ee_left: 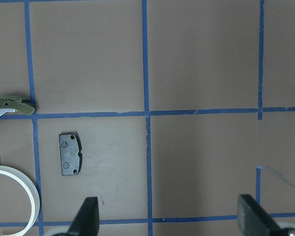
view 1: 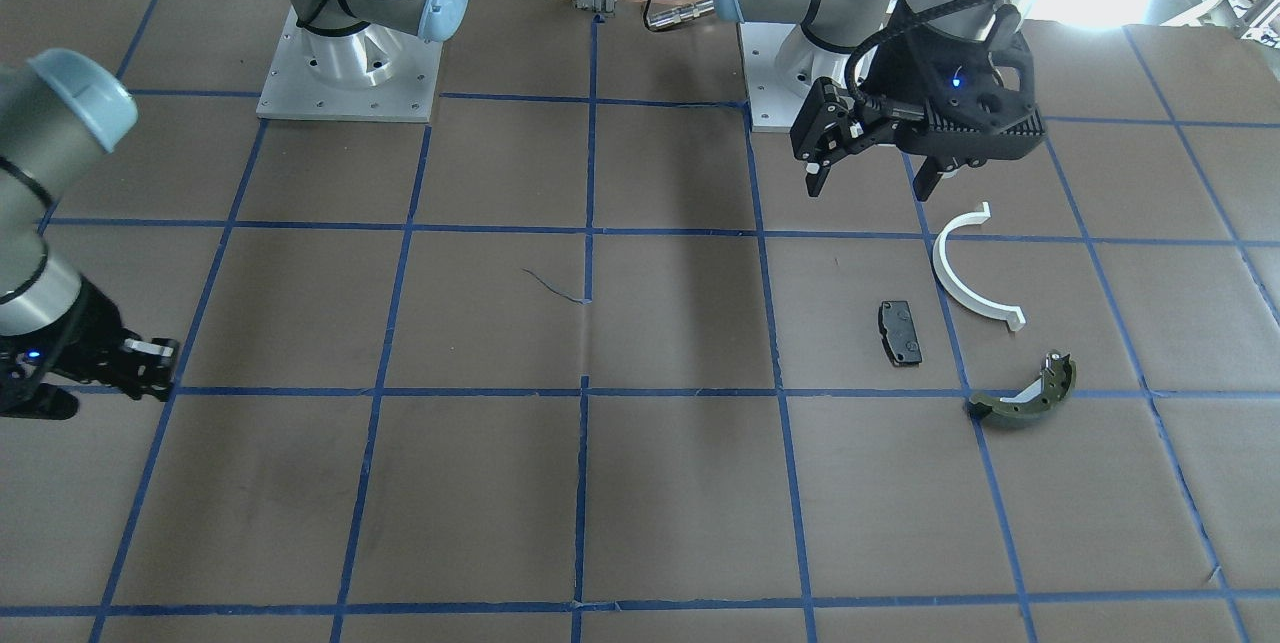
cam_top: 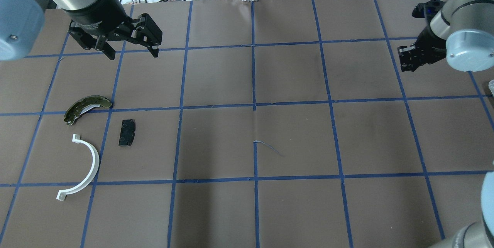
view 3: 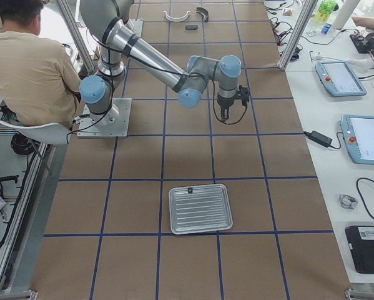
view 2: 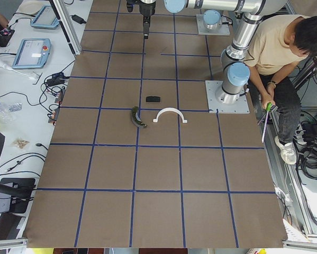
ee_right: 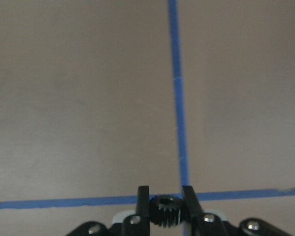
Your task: Place bearing gear from tray to pile
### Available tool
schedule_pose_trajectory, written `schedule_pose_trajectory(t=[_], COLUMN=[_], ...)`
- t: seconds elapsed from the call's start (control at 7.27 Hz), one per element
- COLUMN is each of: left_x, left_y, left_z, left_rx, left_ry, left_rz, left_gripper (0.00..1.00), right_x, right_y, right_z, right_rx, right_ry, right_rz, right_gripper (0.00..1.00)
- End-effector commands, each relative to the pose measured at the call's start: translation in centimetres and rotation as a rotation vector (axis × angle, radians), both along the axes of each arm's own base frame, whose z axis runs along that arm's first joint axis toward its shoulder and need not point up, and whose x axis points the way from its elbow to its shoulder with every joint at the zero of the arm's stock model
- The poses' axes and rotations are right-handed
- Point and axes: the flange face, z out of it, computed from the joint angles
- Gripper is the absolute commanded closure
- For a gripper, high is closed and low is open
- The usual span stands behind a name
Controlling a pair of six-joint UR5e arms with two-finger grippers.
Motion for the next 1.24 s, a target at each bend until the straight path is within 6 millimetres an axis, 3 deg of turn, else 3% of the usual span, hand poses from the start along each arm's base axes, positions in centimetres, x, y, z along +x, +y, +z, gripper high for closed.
schedule_pose_trajectory(t=[0.0, 0.14, 0.28, 0.55, 0.69, 1.1], left_x=[0.2, 0.2, 0.2, 0.2, 0.2, 0.3], left_y=[0.0, 0.0, 0.0, 0.0, 0.0, 0.0], left_z=[0.0, 0.0, 0.0, 0.0, 0.0, 0.0], left_rx=[0.001, 0.001, -0.001, 0.001, 0.001, 0.001], left_ry=[-0.002, -0.002, 0.0, 0.0, 0.0, -0.002], left_rz=[0.003, 0.003, 0.003, 0.003, 0.003, 0.005], left_gripper=[0.0, 0.0, 0.0, 0.0, 0.0, 0.0], right_x=[13.8, 22.0, 28.7, 37.7, 40.1, 42.3], right_y=[2.7, 4.5, 5.8, 8.3, 9.4, 10.3], right_z=[0.0, -0.7, -2.2, -6.3, -6.7, -8.3], right_rx=[-0.006, -0.007, -0.009, 0.005, 0.012, 0.073], right_ry=[-0.047, -0.051, -0.063, -0.094, -0.097, -0.151], right_rz=[-0.1, -0.131, -0.138, -0.193, -0.19, -0.233], right_gripper=[0.97, 0.97, 0.97, 0.98, 0.98, 0.93])
